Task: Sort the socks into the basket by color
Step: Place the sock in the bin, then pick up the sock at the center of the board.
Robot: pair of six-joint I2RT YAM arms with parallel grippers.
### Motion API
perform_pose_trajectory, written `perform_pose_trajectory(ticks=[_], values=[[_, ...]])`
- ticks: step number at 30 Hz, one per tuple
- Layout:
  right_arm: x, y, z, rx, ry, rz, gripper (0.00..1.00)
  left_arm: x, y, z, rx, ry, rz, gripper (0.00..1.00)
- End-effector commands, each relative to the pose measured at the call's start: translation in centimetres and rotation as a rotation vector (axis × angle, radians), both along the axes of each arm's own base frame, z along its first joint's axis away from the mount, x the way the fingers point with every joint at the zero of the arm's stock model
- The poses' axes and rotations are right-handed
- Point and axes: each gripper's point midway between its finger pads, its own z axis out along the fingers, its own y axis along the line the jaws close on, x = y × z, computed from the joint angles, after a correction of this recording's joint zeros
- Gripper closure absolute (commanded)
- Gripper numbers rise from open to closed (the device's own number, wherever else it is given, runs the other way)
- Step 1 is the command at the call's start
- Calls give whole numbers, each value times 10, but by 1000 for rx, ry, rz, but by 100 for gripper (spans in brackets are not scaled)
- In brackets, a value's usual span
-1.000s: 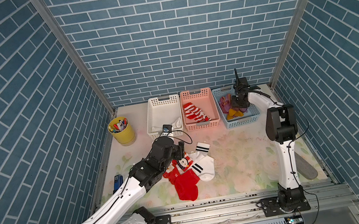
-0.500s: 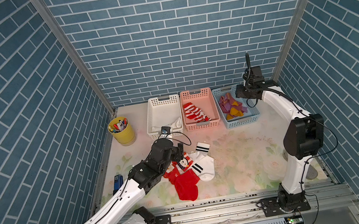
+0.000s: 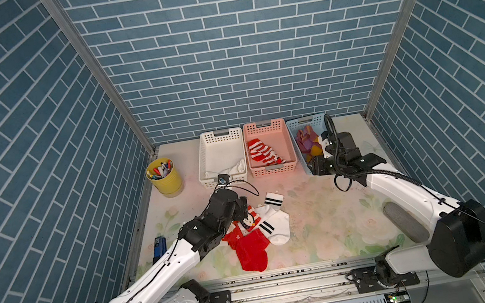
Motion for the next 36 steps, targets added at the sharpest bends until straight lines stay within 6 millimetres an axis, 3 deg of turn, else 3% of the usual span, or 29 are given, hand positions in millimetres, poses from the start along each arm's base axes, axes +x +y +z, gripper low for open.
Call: perform_pose_trajectory(ticks=[1,8,16,22,36], values=[[-7,4,13,54,-30,-19,36,-2,7,-10,15,42,38,22],[-26,16,-9,70,15,10,35,-7,12,-34,51,127,69,19],[-32,27,-39,68,77,14,36,-9,0,-68,63,251,65,20],[-32,31,-43,66,87,21,37,-6,-16,-97,88,348,30,26],[-41,26,-47,58,101,12,38,5,-20,-126,188,425,47,32]])
